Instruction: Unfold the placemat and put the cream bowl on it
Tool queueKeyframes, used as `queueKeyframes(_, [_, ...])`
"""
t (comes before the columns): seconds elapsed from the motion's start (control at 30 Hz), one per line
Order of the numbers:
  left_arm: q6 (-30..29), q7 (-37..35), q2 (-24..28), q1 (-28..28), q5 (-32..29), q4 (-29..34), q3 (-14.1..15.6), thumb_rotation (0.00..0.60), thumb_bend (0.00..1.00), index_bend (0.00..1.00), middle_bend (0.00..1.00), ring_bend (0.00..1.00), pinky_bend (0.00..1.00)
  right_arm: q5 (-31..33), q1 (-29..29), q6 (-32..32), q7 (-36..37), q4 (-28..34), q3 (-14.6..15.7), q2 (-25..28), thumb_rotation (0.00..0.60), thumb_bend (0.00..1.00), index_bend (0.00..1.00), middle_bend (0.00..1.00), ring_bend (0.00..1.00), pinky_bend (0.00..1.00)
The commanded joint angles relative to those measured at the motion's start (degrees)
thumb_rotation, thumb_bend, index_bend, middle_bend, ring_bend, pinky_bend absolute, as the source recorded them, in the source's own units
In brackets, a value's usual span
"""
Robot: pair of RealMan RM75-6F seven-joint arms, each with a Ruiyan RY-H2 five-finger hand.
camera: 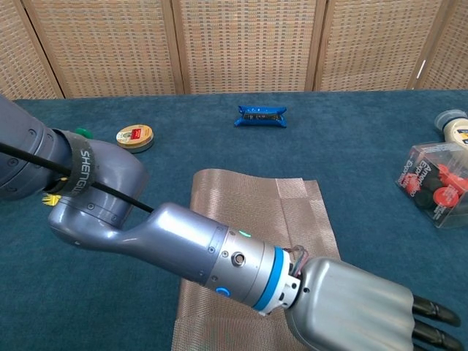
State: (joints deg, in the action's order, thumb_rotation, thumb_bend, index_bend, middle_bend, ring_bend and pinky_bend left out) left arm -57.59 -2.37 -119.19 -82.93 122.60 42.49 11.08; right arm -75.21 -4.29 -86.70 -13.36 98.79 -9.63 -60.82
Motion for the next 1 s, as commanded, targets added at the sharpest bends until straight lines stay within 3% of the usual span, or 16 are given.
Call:
queueKeyframes(0.03, [-0.10,-0.07,-0.05,-0.05,-0.28,-0.01,0.08,0.600,0.65,0.60,0.00,0.00,0.00,-0.05,-0.02,0.07,-0.01,0.03,0.07,0.01,0.600,0.00,0.00,0.00,0.00,0.00])
queueKeyframes(0.2, [-0.40,0.01,-0.20,-0.06,-0.74,-0.25,0.34,0.600,0.67,0.66,0.00,0.00,0.00,-0.13,0.00,0.04,0.23,0.14,0.11,0.12,0.600,0.00,0.00,0.00,0.00,0.00])
queueKeyframes(0.43, [-1.50,0.66,0.04,-0.01,-1.20,-0.43,0.24,0.600,0.68,0.83,0.00,0.00,0.00,-0.27,-0.02,0.17,0.44,0.22,0.24,0.28,0.600,0.00,0.00,0.00,0.00,0.00])
queueKeyframes(1.0, [-7.45,3.38,8.99,4.13,-4.84,4.49,-0.49,0.600,0.71,0.85,0.00,0.00,0.00,-0.56,-0.14,0.18,-0.21,0.46,0.56,0.10,0.600,0.00,0.00,0.00,0.00,0.00])
